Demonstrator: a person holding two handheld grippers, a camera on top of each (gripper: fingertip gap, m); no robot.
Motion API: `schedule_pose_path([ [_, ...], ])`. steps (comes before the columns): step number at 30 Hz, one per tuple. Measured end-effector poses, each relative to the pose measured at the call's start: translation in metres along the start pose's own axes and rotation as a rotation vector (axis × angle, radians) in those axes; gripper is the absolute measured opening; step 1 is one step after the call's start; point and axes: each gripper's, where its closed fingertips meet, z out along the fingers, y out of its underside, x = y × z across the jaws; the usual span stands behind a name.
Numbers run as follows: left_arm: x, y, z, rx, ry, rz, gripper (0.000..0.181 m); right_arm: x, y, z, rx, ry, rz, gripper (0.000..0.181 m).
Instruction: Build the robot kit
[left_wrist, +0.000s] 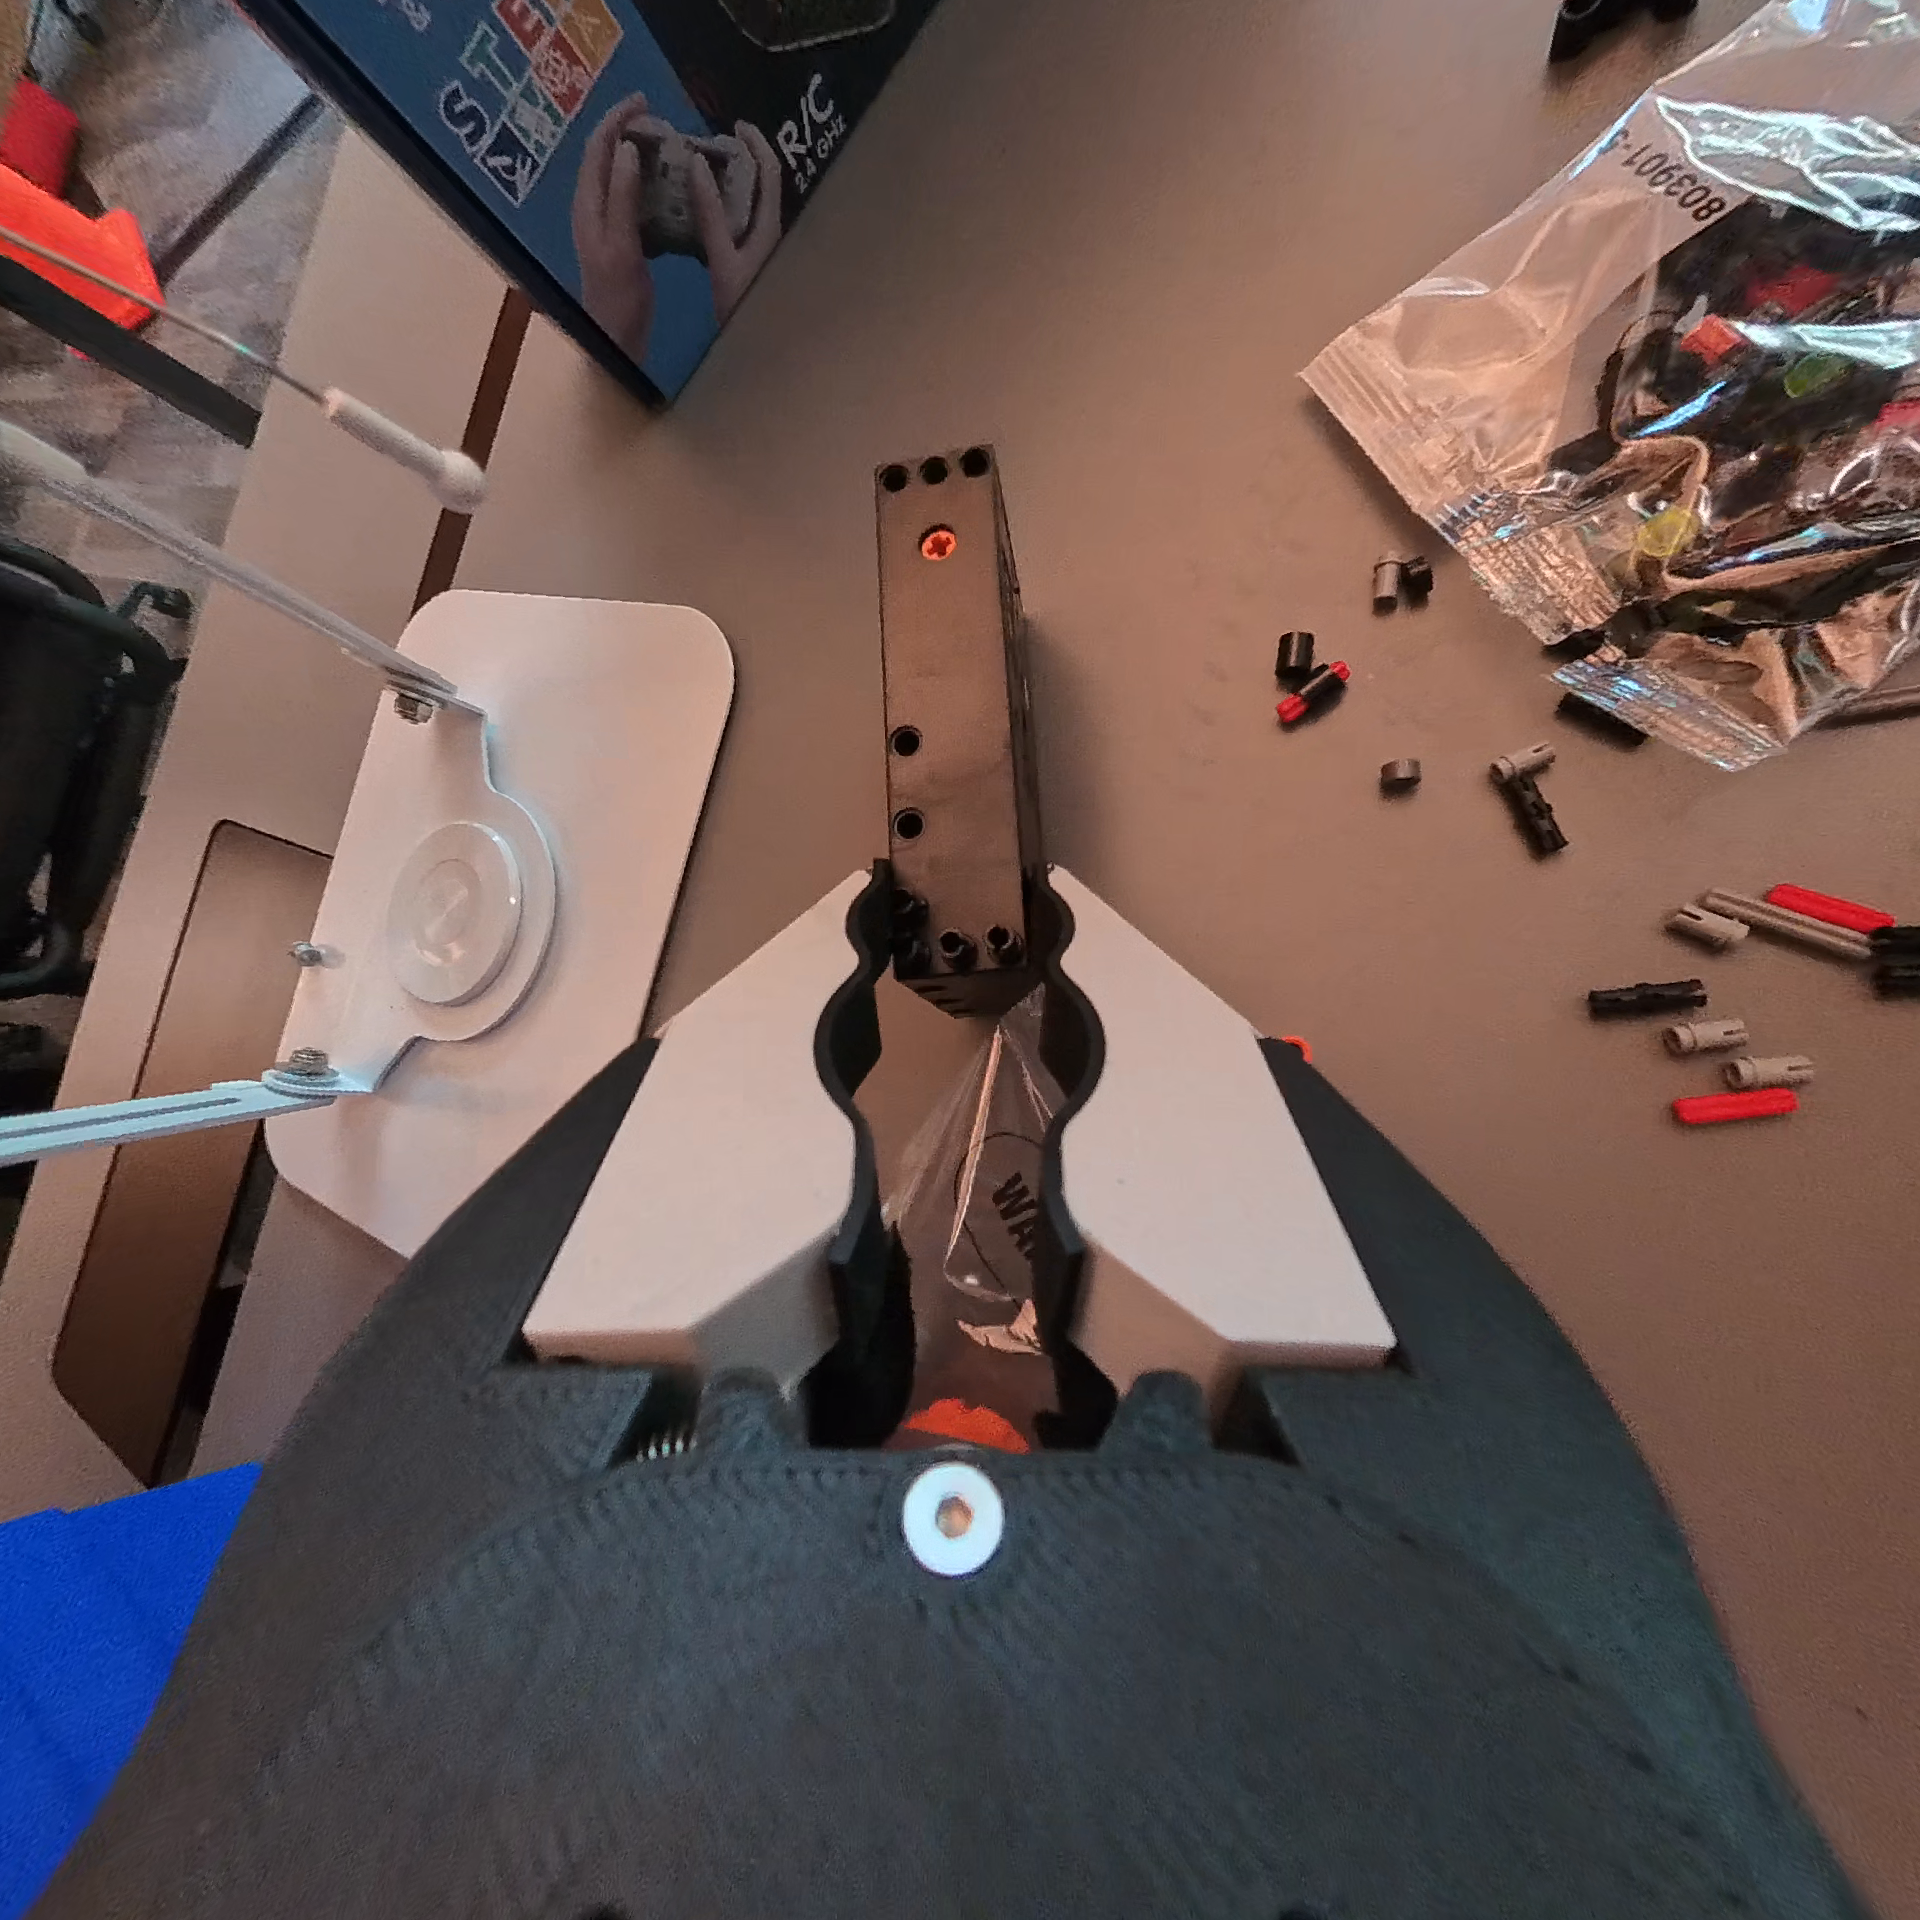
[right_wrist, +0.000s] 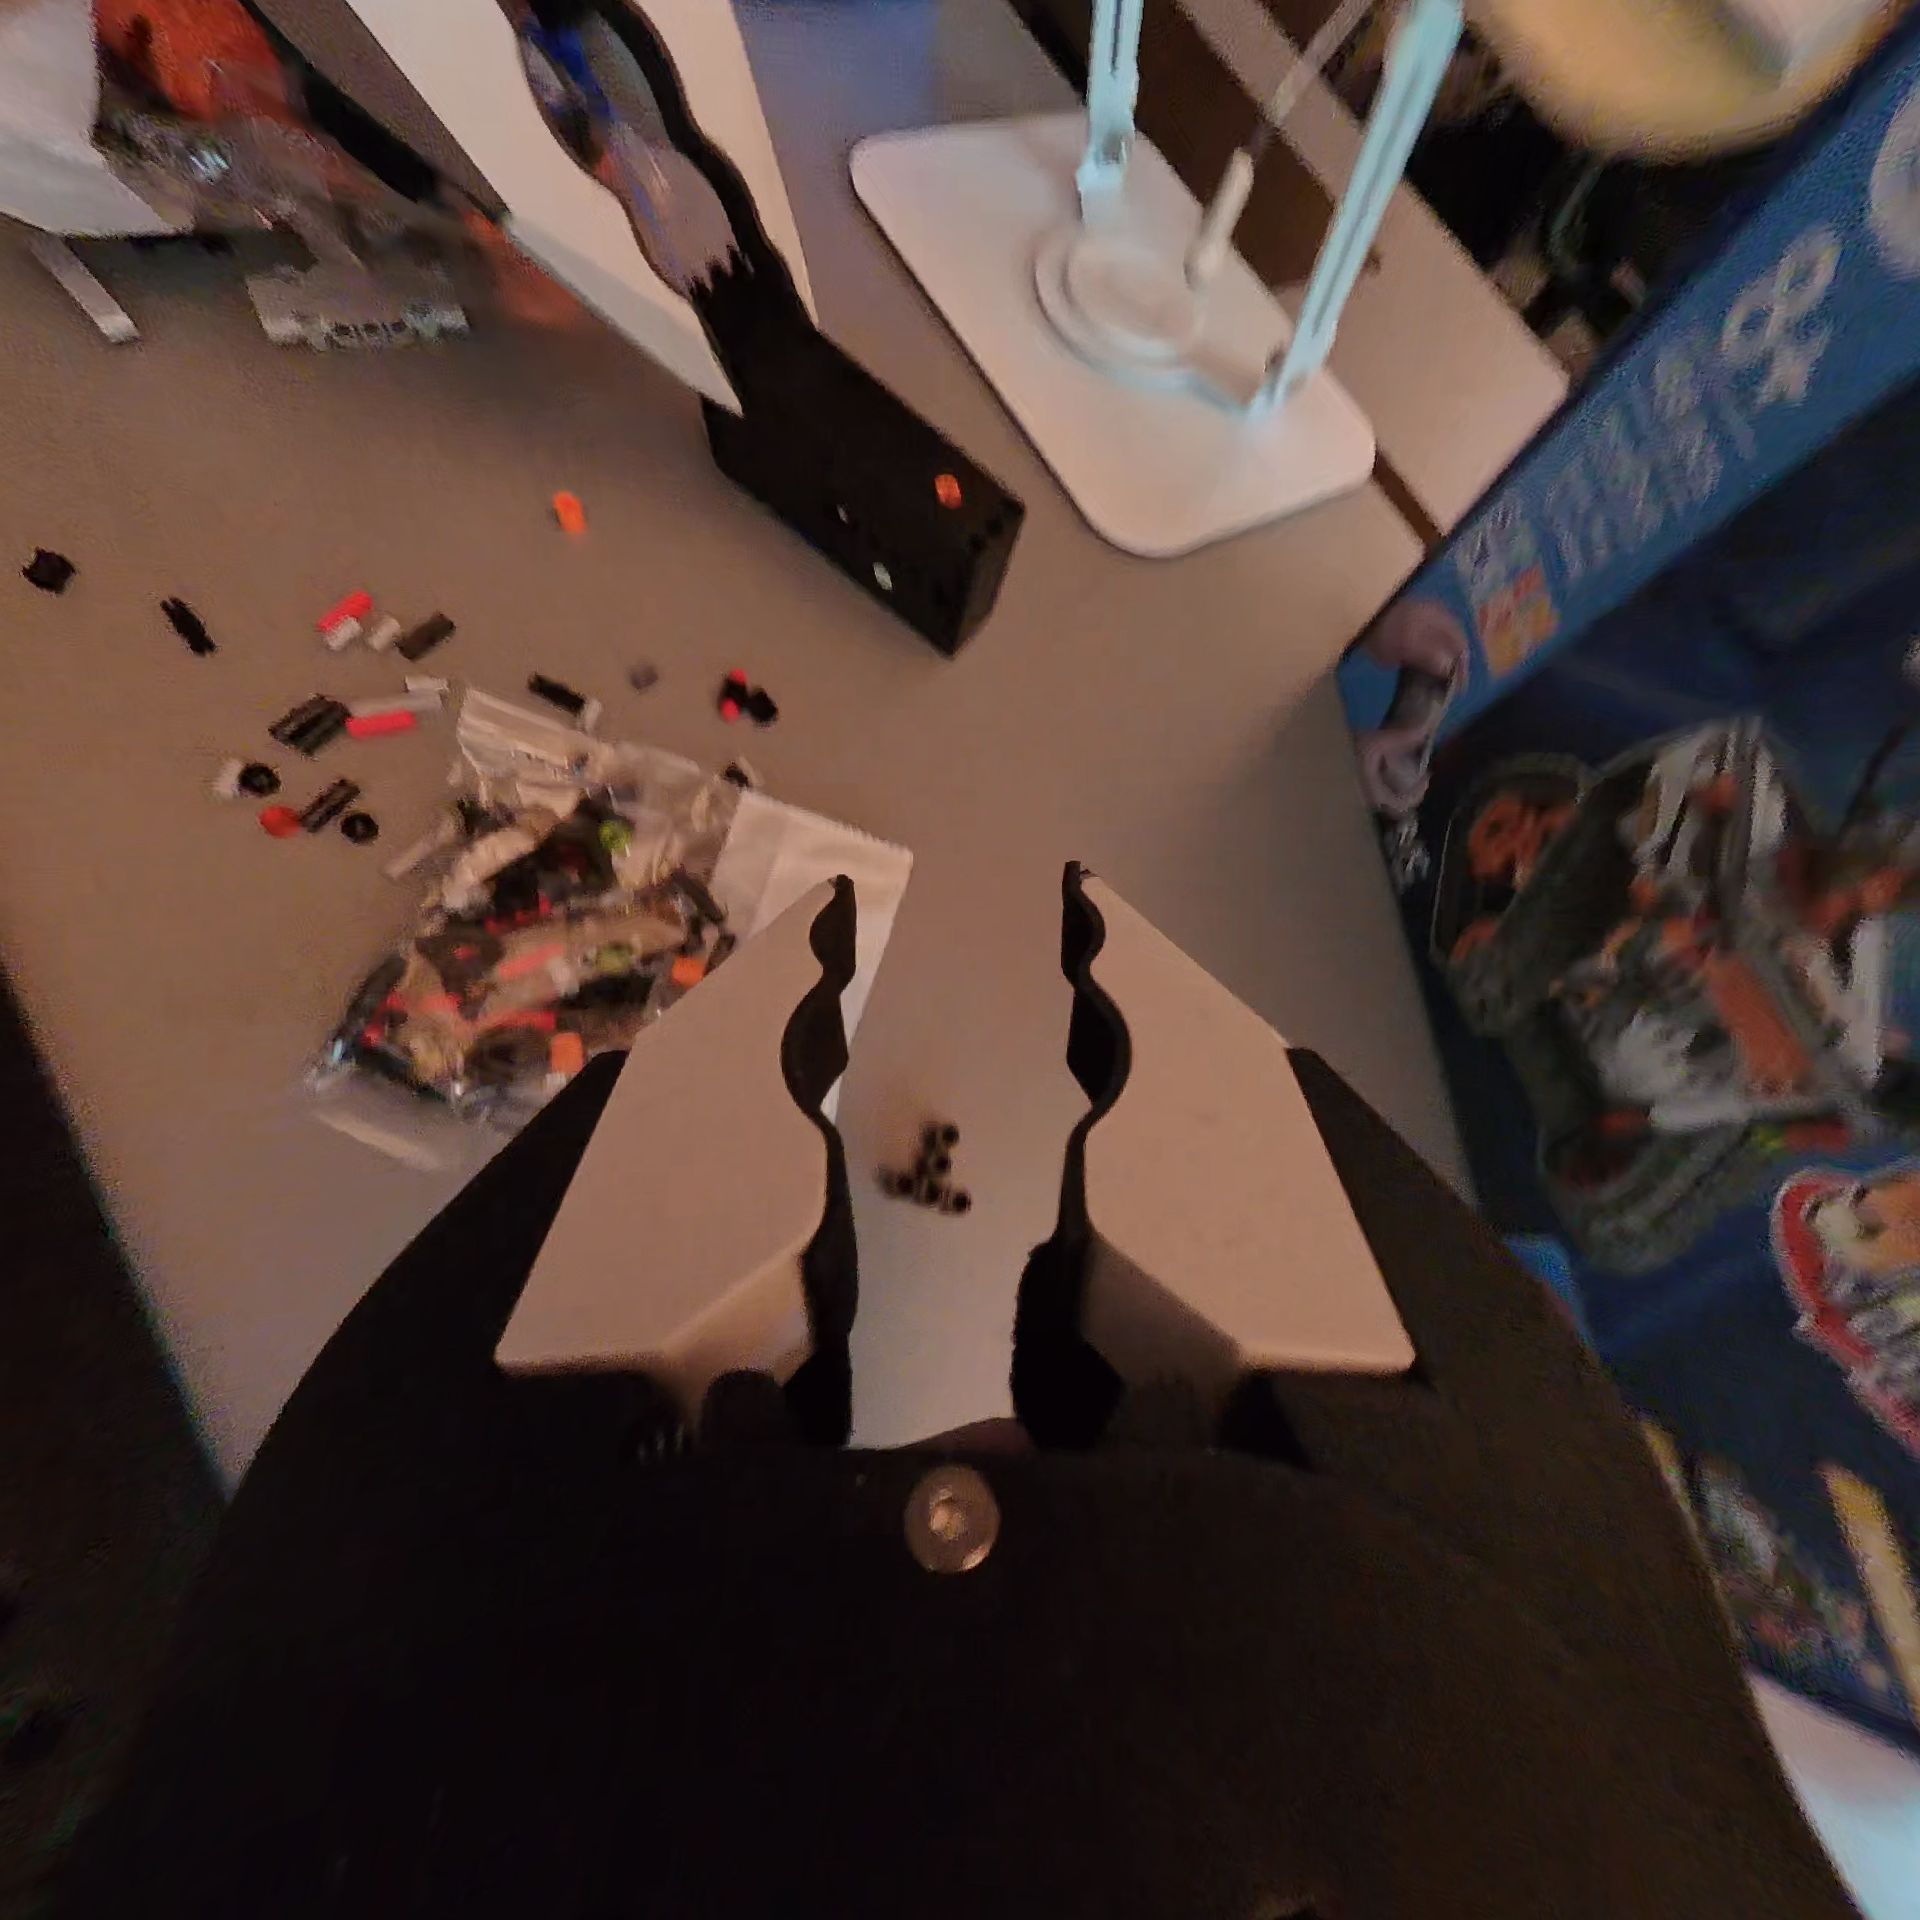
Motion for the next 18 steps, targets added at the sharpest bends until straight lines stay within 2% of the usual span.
schedule_pose_path([
  [8, 0.007, -0.027, -0.015, 0.033, -0.019, 0.080, 0.023, -0.028, -0.073, 0.042, 0.099, 0.028, -0.300, 0.044],
  [11, 0.013, -0.044, -0.025, 0.047, -0.040, 0.183, 0.022, -0.037, -0.078, 0.064, 0.056, 0.006, -0.410, 0.047],
  [15, 0.022, -0.059, -0.033, 0.054, -0.039, 0.256, 0.022, -0.048, -0.073, 0.087, 0.011, -0.093, -0.433, 0.046],
  [18, 0.025, -0.066, -0.036, 0.062, -0.023, 0.270, 0.023, -0.046, -0.075, 0.091, 0.030, -0.103, -0.411, 0.029],
])
